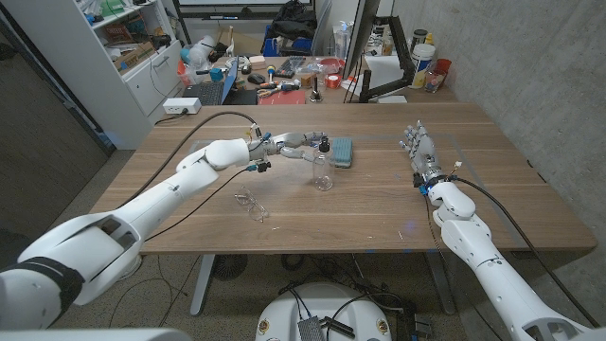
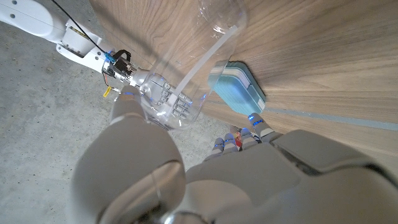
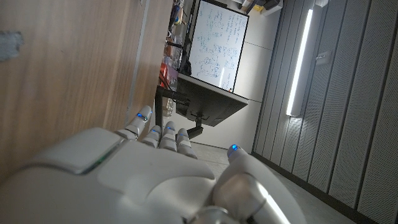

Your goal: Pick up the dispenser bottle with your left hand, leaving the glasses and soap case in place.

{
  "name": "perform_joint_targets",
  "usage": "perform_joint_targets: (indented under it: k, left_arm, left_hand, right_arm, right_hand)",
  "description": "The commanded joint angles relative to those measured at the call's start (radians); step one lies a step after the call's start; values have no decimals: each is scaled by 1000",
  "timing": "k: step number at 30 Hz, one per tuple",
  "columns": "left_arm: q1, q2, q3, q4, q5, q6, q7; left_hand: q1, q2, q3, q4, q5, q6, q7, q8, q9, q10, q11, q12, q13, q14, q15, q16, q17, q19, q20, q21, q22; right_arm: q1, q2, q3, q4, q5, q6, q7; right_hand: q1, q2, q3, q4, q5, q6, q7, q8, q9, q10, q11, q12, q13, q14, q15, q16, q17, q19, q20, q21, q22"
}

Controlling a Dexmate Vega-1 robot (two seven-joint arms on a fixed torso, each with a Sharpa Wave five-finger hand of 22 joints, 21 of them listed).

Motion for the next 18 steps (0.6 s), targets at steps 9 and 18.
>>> perform_joint_targets:
  k: [9, 18]
  left_arm:
    - [-42, -76, 35, 72, 43, -33, -6]
    - [-37, -94, 38, 82, 48, -13, 3]
  left_hand:
    - [20, 14, -15, 3, 9, -379, 9, 14, 5, -274, -5, 18, 4, -271, -1, 18, 5, -105, 0, 0, 6]
    - [94, 74, 0, -4, 12, -324, -18, 28, 4, -215, -17, 37, 2, -185, -17, 33, 1, 36, -3, 33, 1]
  right_arm:
    - [1, 2, 12, 23, 10, 13, 6]
    - [-4, 0, 16, 23, 15, 15, 8]
  right_hand:
    - [3, 29, -7, -4, 8, 7, 7, 8, 3, 4, 5, 5, 6, 2, -4, 4, -2, 2, -77, -7, 6]
    - [5, 29, -9, -5, 8, 12, 6, 9, 3, 8, 3, 6, 6, 2, -5, 3, -2, 4, -78, -14, 6]
